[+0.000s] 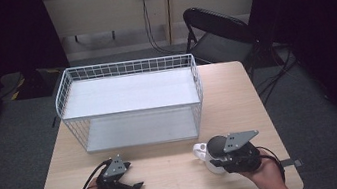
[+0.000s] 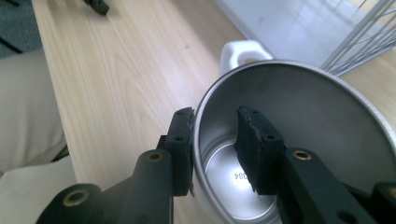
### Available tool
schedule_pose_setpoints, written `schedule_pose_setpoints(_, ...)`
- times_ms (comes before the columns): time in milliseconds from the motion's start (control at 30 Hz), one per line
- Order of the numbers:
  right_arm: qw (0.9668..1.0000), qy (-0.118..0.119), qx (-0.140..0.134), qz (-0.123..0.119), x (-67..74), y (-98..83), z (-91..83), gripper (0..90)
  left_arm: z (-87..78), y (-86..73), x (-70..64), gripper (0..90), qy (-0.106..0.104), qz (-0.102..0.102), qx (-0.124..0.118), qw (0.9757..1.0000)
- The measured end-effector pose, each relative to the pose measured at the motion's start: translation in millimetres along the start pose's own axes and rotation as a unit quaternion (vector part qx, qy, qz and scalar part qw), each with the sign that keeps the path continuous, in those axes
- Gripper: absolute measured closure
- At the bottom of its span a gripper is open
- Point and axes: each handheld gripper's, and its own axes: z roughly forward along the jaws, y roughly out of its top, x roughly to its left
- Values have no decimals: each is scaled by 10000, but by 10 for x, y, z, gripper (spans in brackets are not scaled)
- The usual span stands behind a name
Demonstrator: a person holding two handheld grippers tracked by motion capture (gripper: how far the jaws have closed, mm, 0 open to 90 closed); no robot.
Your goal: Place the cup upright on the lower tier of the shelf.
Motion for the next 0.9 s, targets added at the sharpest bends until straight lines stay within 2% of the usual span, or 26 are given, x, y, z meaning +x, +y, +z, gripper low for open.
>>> schedule_pose_setpoints(100,9999,0,-101,25,-4,6,-24,648,0,0,0,150,0,-2,-1,10000)
schedule_pose_setpoints(167,9998,-89,-166,-13,8,13,-48,628,0,0,0,150,-1,1,-1,10000)
schedule_pose_setpoints(333,9998,-42,-177,29,-3,0,-49,630,0,0,0,150,-1,-2,-1,10000)
schedule_pose_setpoints(433,9997,-151,-207,-29,20,3,-47,624,0,0,0,150,-1,-2,-1,10000)
schedule_pose_setpoints(533,9997,-118,-218,7,7,-1,-40,624,0,0,0,150,0,-2,-1,10000)
schedule_pose_setpoints(600,9997,-104,-235,0,1,-4,-40,659,0,0,0,150,-1,-3,-1,10000)
schedule_pose_setpoints(633,9997,-116,-234,-37,11,-2,-41,783,0,0,0,150,0,-2,0,10000)
schedule_pose_setpoints(667,9997,-116,-234,-37,11,-2,-41,783,0,0,0,150,0,-2,0,10000)
schedule_pose_setpoints(700,9998,42,-168,-49,8,0,-35,791,0,0,0,150,-1,0,0,10000)
schedule_pose_setpoints(800,9999,37,-87,-38,-3,8,-36,817,0,0,1,150,-2,1,0,10000)
schedule_pose_setpoints(900,9999,0,-64,-137,-13,3,-51,829,0,0,0,150,-1,-3,-1,10000)
